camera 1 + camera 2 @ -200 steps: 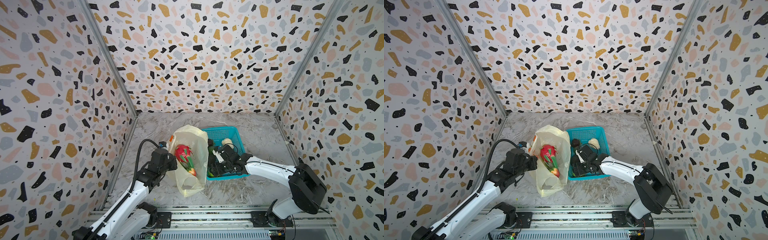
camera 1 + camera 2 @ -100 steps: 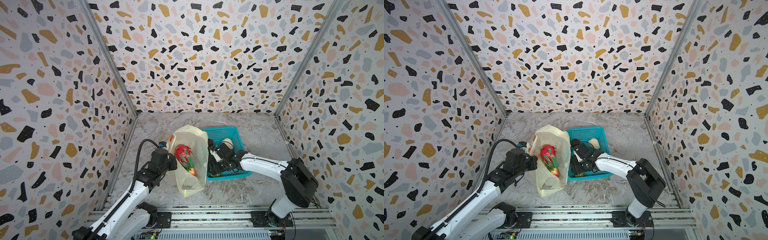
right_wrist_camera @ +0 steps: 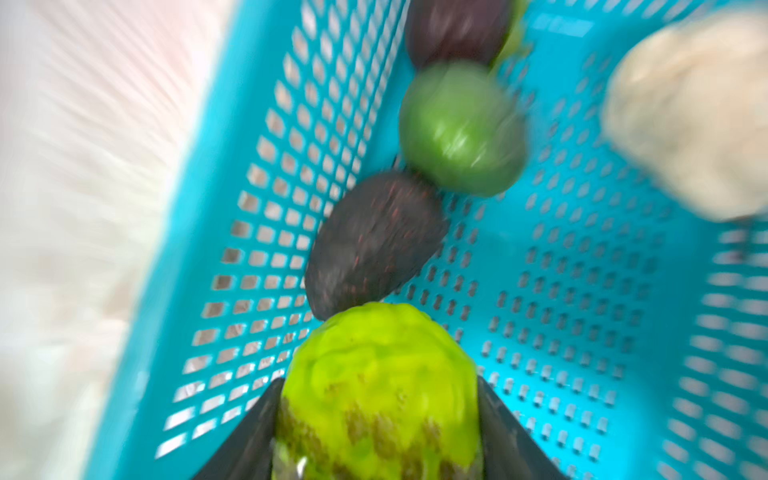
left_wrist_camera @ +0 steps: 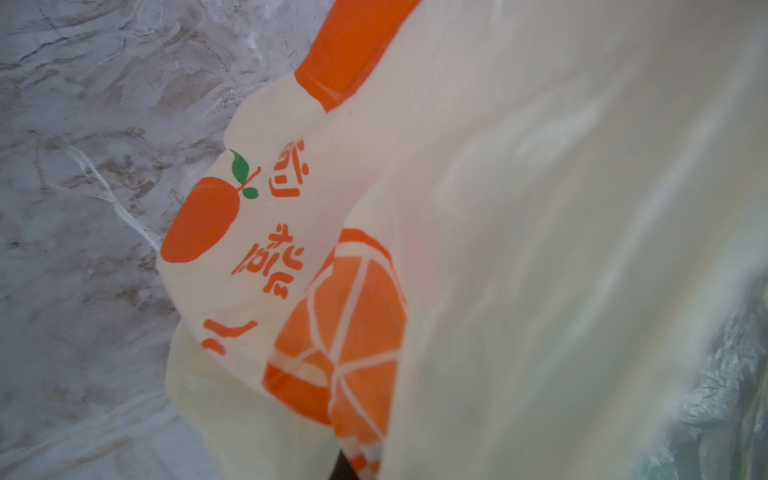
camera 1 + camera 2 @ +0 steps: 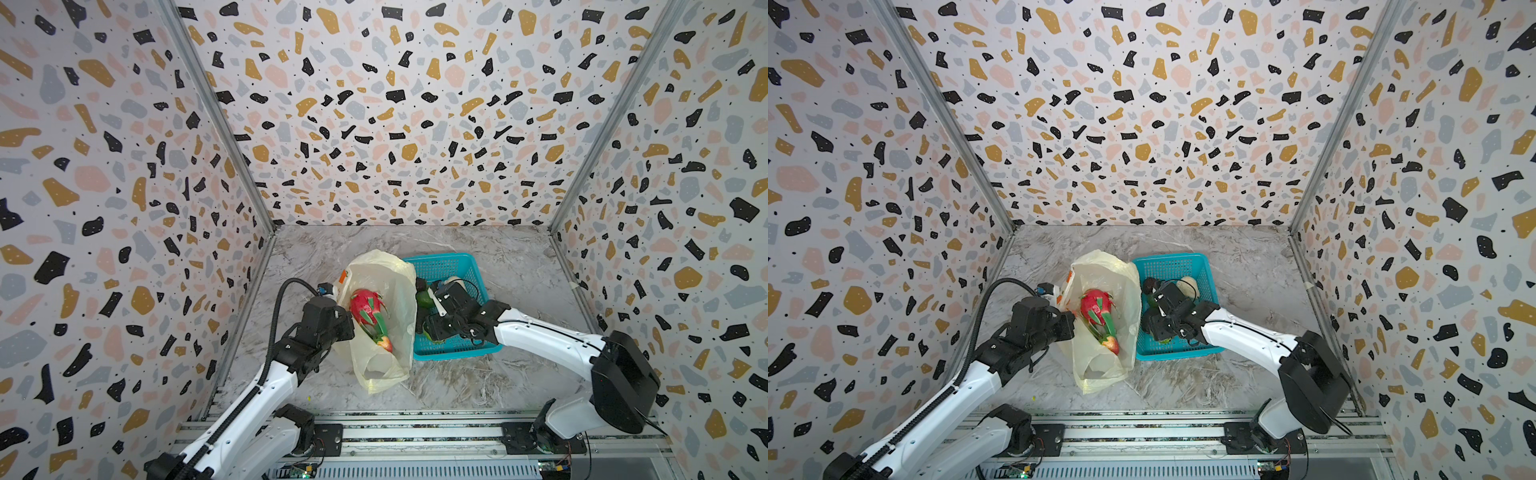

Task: Place the fruits into the plastic bag
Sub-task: 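Lift the green-yellow mango with the right gripper into the bag held by the left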

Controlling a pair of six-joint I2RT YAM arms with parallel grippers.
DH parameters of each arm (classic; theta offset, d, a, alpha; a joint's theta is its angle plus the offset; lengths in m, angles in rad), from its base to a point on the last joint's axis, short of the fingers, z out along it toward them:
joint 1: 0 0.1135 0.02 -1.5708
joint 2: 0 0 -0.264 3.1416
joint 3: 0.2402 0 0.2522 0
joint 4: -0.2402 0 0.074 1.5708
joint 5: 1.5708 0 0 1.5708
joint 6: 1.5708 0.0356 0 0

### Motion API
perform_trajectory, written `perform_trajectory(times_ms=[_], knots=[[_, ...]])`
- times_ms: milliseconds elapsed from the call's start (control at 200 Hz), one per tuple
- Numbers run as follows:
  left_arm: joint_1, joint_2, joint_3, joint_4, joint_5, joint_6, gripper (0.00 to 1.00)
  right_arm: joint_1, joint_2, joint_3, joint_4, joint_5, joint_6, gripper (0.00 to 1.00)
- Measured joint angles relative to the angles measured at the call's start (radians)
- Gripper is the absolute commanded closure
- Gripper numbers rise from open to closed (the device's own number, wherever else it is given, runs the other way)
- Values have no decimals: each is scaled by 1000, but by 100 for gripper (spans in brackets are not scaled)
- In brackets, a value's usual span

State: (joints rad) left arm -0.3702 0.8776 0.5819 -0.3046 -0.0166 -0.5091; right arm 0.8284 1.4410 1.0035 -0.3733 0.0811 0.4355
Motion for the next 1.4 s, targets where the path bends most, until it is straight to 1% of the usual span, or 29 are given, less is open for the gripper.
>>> perform_trajectory(times_ms=[110, 175, 230, 375, 501, 631, 696, 826, 936, 1076, 1206, 1397], knots=[[0, 0, 0, 0, 0, -1, 100, 47, -92, 23, 11, 122, -12, 49], [0, 0, -2, 3, 0, -1, 100, 110, -148, 32, 43, 192, -36, 49], [0, 0, -2, 5, 0, -2, 100, 168, -191, 34, 84, 229, -63, 49], [0, 0, -3, 15, 0, -3, 100, 297, -259, 34, 198, 274, -128, 49], [0, 0, -3, 16, 0, -5, 100, 320, -246, 35, 264, 268, -158, 47], [0, 0, -3, 16, -1, -9, 100, 310, -141, 92, 273, 199, -186, 45], [0, -1, -3, 16, -3, -11, 100, 295, -42, 171, 254, 143, -196, 45], [0, -9, -3, 14, -10, -11, 100, 267, 149, 323, 194, 68, -196, 44], [0, -13, -3, 14, -12, -11, 100, 233, 255, 384, 135, 34, -184, 43], [0, -15, -3, 14, -13, -11, 100, 196, 375, 468, 37, 24, -164, 39], [0, -16, -3, 14, -15, -11, 100, 175, 439, 491, -19, 23, -151, 31], [0, -16, -3, 14, -19, -11, 100, 174, 443, 490, -41, 23, -144, 24]])
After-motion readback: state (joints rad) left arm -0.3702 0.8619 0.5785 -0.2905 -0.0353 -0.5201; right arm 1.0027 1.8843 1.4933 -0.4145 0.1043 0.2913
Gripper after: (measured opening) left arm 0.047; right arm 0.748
